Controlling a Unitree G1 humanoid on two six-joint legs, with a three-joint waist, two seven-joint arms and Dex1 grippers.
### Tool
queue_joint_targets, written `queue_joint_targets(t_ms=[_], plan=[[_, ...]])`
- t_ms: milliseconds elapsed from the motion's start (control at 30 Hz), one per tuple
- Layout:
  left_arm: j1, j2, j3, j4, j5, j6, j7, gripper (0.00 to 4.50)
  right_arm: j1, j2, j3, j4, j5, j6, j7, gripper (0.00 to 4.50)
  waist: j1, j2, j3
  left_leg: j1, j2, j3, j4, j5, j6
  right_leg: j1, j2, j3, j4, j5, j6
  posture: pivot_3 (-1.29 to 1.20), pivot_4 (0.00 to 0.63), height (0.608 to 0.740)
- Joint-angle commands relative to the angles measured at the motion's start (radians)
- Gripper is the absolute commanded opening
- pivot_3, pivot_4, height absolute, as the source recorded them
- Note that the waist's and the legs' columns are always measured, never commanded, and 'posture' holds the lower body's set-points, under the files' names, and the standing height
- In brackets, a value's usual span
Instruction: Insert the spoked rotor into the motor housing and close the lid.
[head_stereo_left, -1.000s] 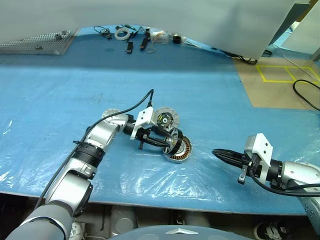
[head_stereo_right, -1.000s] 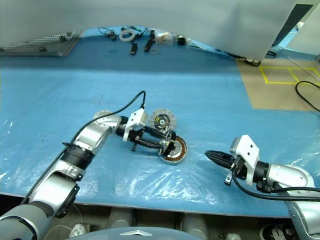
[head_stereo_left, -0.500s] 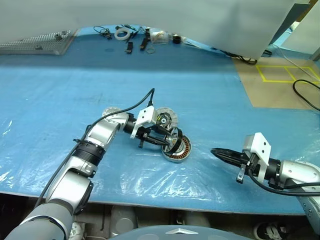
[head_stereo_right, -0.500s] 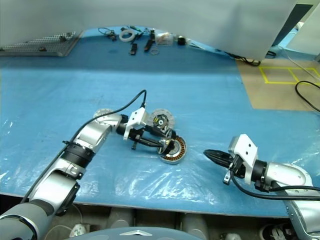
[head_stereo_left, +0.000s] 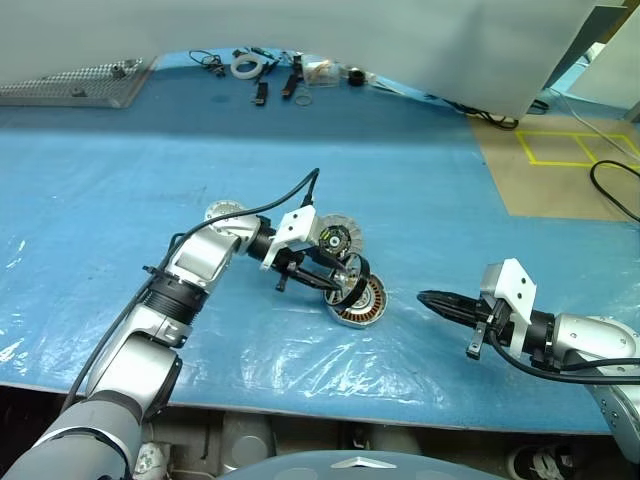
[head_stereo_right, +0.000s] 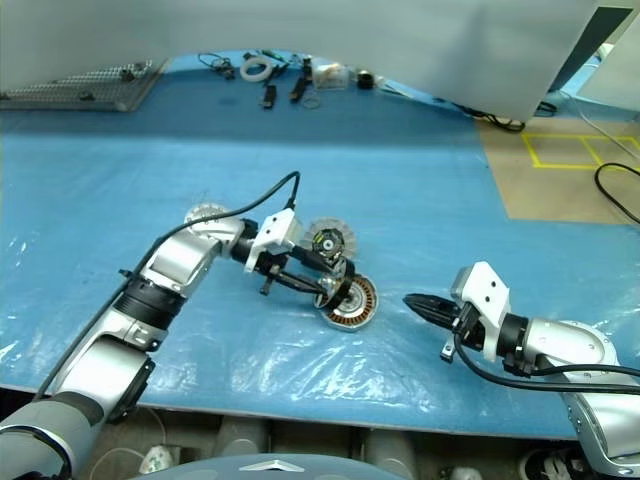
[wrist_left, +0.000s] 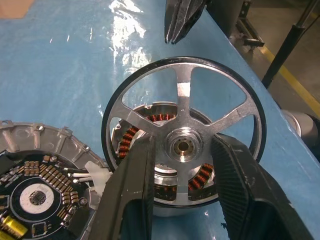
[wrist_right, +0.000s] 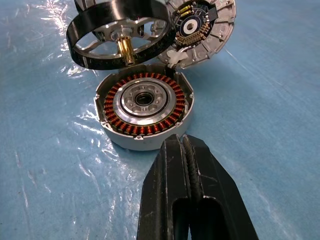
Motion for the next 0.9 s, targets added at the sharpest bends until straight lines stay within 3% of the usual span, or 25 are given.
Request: queue_joint_targets(t_ms=[33,767,800,900], plan=[[-0.023,0.008,-0.018,0.012,0.032,-0.042,0.008,1.33,-0.003,-0.003,-0.001,-0.036,0.002,-0.009,-0.004,0.00,0.000,0.000,0.000,0.000,0.000,0.000,0.000,0.000,0.000,0.000,0.000,0.000,0.000,0.000,0.000,0.00,0.150,0.740],[-0.035,-0.021,-0.033,0.058,0.054,-0.084,0.036,1.33,0.025,0.004,0.002,-0.015,-0.023,-0.051,-0.001,0.00,0.001,0.000,0.000,0.000,0.000,0.000,0.000,0.000,0.000,0.001,0.000,0.000,0.000,0.000,0.000,0.00,0.150,0.740],[-0.036,-0.021,-0.034,0.062,0.058,-0.094,0.038,2.04,0.025,0.005,0.002,-0.013,-0.025,-0.053,-0.001,0.00,0.001,0.000,0.000,0.000,0.000,0.000,0.000,0.000,0.000,0.001,0.000,0.000,0.000,0.000,0.000,0.00,0.150,0.740],[-0.039,-0.022,-0.037,0.081,0.072,-0.112,0.048,2.87,0.024,0.007,0.002,-0.011,-0.027,-0.054,-0.003,0.00,0.001,0.000,0.000,0.000,0.000,0.000,0.000,0.000,0.000,0.001,0.000,0.000,0.000,0.000,0.000,0.00,0.150,0.740]])
